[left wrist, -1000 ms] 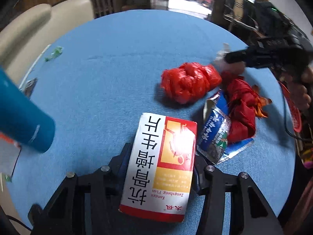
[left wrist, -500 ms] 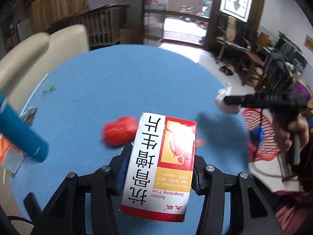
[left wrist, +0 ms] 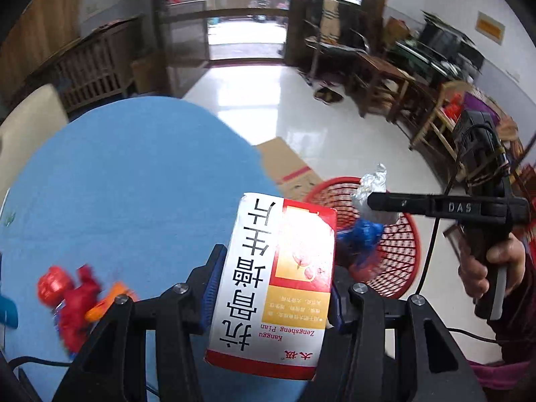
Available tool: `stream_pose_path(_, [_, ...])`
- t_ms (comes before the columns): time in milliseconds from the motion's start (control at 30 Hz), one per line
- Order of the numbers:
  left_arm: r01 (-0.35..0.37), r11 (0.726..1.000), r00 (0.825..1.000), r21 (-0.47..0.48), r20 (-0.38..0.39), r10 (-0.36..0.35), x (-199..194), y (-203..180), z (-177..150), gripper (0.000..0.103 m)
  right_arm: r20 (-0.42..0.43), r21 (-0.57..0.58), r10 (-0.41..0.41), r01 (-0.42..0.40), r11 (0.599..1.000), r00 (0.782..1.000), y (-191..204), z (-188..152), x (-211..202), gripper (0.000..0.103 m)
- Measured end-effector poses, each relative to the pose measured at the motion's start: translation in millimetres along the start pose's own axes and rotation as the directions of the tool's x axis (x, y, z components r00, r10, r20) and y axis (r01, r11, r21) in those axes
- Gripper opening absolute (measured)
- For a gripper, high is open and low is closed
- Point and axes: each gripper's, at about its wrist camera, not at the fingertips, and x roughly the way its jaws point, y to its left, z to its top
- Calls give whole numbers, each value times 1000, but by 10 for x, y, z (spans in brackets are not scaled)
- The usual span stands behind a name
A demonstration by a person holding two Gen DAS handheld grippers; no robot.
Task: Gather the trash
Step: 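Carry the box and tissue over the red basket and open both tools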
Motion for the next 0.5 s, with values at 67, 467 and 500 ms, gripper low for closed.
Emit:
stream_pose_path(67, [10,999,1000,31,-14,-10,104,-173,87,54,7,30,-7,7,1000,1000,-209,-52,-97,41])
stream_pose_path(467, [40,993,993,111,-118,-27,654,-785,310,55,27,159,-44,39,987,999,-1010,-275,-416,47])
stream_pose_path(500, [54,993,991,109,-129,-40,662,-783,290,56,28,162,-44,38,986,999,-1036,-283,-435,48])
